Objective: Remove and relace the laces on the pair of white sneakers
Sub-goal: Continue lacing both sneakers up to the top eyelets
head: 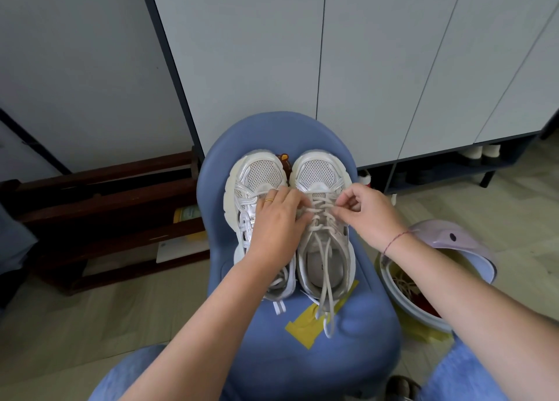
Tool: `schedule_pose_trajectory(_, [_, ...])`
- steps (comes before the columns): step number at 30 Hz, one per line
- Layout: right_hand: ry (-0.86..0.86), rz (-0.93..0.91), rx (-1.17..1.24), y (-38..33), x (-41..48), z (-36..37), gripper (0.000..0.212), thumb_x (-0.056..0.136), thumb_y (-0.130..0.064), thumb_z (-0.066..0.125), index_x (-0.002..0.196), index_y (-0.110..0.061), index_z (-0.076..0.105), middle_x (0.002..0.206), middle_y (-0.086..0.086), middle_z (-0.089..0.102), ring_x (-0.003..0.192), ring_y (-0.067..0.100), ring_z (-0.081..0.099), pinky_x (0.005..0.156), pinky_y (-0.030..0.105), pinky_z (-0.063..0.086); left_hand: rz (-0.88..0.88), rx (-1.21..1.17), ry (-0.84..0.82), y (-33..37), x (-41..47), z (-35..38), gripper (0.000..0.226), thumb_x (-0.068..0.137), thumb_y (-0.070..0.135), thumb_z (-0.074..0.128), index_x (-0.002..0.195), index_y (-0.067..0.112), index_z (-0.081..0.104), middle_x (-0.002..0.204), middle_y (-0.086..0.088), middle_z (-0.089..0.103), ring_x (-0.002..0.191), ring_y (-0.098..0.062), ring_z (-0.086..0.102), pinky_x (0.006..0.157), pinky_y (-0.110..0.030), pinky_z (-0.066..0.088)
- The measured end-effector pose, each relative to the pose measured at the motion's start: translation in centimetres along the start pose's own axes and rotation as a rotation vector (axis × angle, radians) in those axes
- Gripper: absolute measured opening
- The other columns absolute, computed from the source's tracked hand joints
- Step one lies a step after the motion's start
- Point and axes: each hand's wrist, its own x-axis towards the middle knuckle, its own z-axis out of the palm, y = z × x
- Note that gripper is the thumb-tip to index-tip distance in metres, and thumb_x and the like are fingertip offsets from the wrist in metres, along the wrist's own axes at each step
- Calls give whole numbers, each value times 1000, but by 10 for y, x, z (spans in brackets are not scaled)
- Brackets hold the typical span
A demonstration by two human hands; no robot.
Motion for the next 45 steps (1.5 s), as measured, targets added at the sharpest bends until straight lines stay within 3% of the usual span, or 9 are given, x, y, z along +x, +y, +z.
schedule_pose_trajectory(6, [-55, 25, -45, -5, -5, 5, 14, 75, -30, 78, 76, -22, 67, 72, -5, 67, 65, 8, 57, 64, 28, 50, 36, -32, -42, 2, 4, -4, 17, 83, 34, 75, 95, 21, 74, 92, 10, 47, 93, -12, 38, 89, -35, 30])
schedule_pose_trajectory(14, [-116, 63, -47, -12, 0, 7, 10, 77, -22, 77, 73, -23, 67, 72, -3, 66, 65, 10, 56, 64, 25, 48, -73, -1, -150, 9, 6, -8, 12, 88, 33, 69, 91, 22, 72, 105, 4, 57, 107, -17, 46, 90, -24, 17])
schedule_pose_trajectory(23, [-141, 47, 49, 0, 1, 1, 15, 88, -17, 65, 73, -18, 65, 71, -2, 66, 68, 12, 60, 68, 23, 46, -158, -203, -193, 4, 3, -18, 12, 95, 16, 62, 83, 18, 62, 101, 3, 55, 101, -17, 49, 102, -39, 33])
schedule_pose_trajectory(26, [-112, 83, 154, 5, -3, -5, 16, 91, -11, 60, 76, -13, 63, 64, -1, 62, 62, 8, 57, 65, 19, 44, -188, -248, -184, 3, 2, -19, 14, 97, 16, 59, 83, 19, 59, 85, 9, 53, 79, -10, 47, 85, -32, 42])
schedule_pose_trajectory(29, [-106, 128, 307, 3, -7, -3, 21, 93, -5, 55, 74, -11, 60, 57, -1, 59, 53, 7, 52, 60, 19, 44, -213, -282, -195, 6, -1, -19, 11, 98, 15, 57, 88, 17, 59, 73, 14, 51, 64, -2, 45, 62, -14, 35])
schedule_pose_trajectory(33, [-156, 196, 544, -3, -8, -5, 19, 93, 2, 51, 77, -7, 54, 62, 5, 57, 41, 2, 42, 45, 13, 37, -236, -372, -168, 9, -1, -20, 8, 95, 11, 61, 92, 19, 62, 76, 11, 58, 57, 2, 49, 57, -9, 39])
schedule_pose_trajectory(37, [-184, 162, 321, -8, -7, -9, 8, 89, -7, 61, 82, -10, 59, 60, -2, 57, 42, -4, 46, 46, 9, 37, -259, -538, -249, 8, 1, -26, 15, 92, 4, 63, 104, 13, 65, 81, 8, 58, 51, 8, 46, 57, -7, 38])
schedule_pose_trajectory(42, [-150, 126, 67, -9, -6, -8, 11, 82, -18, 72, 86, -9, 67, 72, 7, 70, 62, 9, 58, 65, 25, 47, -234, -358, -347, 11, 3, -26, 17, 94, 11, 54, 108, 19, 61, 84, 12, 57, 67, 1, 50, 65, -15, 37])
schedule_pose_trajectory(45, [-132, 112, 40, -8, -5, -9, 12, 82, -19, 73, 83, -8, 68, 73, 9, 70, 63, 12, 57, 66, 26, 46, -225, -335, -351, 13, 3, -25, 14, 94, 14, 56, 105, 21, 60, 81, 12, 57, 70, -4, 50, 69, -22, 39])
